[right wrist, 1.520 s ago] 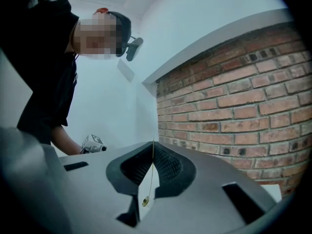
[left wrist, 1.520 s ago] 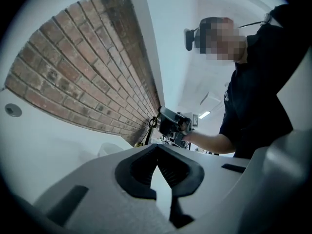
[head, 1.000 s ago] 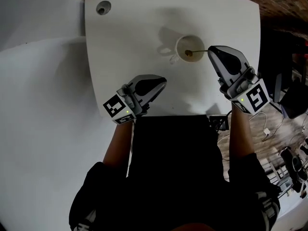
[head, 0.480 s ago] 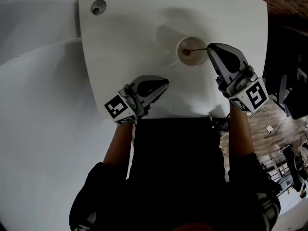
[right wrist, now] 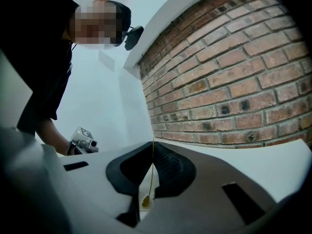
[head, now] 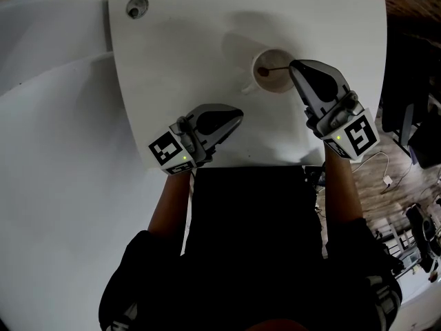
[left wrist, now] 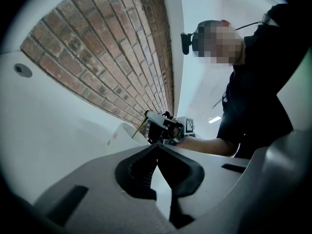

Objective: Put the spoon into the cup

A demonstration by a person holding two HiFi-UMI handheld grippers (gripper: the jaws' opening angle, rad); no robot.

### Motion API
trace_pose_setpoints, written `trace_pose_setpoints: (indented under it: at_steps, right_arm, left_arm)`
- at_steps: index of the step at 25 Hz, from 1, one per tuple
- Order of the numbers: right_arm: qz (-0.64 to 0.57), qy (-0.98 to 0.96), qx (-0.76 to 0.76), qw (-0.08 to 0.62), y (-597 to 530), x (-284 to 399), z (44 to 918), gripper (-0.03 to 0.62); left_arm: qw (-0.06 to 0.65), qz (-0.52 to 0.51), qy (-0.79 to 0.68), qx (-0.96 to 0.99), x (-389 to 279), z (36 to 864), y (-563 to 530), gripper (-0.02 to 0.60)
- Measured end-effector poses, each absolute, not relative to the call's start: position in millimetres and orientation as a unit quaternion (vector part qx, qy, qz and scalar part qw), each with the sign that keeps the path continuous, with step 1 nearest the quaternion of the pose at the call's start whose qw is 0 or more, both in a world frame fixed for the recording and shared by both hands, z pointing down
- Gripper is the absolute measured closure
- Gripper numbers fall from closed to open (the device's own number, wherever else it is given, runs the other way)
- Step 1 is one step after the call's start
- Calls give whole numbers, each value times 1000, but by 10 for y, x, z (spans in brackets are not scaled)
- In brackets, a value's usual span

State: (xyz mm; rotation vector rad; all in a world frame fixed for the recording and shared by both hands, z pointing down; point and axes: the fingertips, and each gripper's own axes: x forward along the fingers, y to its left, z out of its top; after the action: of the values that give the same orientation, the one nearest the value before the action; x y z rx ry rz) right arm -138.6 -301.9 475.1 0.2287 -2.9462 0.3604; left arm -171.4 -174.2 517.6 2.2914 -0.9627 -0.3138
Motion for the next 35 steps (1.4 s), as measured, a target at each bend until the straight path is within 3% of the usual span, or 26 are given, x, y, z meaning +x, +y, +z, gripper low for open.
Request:
trace_pose_setpoints:
  at_steps: [16, 35]
  right_arm:
    - [79, -986, 99, 106, -3067, -1367, 4828, 574]
    - [126, -974, 166, 87, -3358, -1057, 5057, 546]
  left_arm:
    - [324, -112, -359, 868, -1662, 5167, -1678, 568]
    - [326, -113, -345, 873, -1539, 5147, -1654, 568]
